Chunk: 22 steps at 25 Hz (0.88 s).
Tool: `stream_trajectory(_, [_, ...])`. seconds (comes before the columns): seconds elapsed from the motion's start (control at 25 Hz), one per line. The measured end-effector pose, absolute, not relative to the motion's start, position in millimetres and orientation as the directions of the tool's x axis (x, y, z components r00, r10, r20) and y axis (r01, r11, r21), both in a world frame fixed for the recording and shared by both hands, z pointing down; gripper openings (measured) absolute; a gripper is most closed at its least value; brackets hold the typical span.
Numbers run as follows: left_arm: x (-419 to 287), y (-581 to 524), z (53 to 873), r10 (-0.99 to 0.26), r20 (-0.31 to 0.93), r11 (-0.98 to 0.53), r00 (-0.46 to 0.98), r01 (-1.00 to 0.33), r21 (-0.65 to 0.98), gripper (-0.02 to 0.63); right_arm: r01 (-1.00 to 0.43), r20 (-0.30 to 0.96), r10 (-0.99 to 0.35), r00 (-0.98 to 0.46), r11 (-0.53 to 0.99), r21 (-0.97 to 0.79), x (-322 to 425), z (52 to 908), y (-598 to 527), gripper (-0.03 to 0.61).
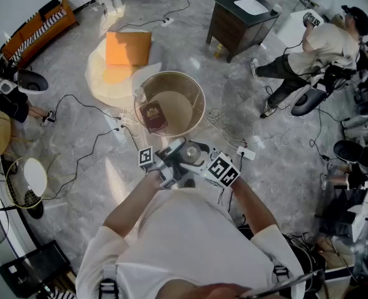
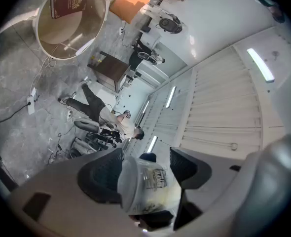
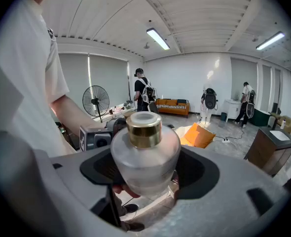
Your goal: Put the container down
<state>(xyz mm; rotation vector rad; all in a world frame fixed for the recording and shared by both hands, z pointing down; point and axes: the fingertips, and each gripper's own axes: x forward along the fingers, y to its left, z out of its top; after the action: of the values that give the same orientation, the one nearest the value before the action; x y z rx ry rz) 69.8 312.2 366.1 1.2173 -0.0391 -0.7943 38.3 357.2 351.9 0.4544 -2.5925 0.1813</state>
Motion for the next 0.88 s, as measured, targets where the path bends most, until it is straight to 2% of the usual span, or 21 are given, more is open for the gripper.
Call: stream_trajectory(0.88, [82.7, 312.0, 367.9, -0.577, -0.365, 0.117, 0.731, 0.516, 0.849, 0.288, -0.333, 0.495, -0.263, -0.828, 0.941, -0.056, 51.2, 357.1, 356.7, 0.339])
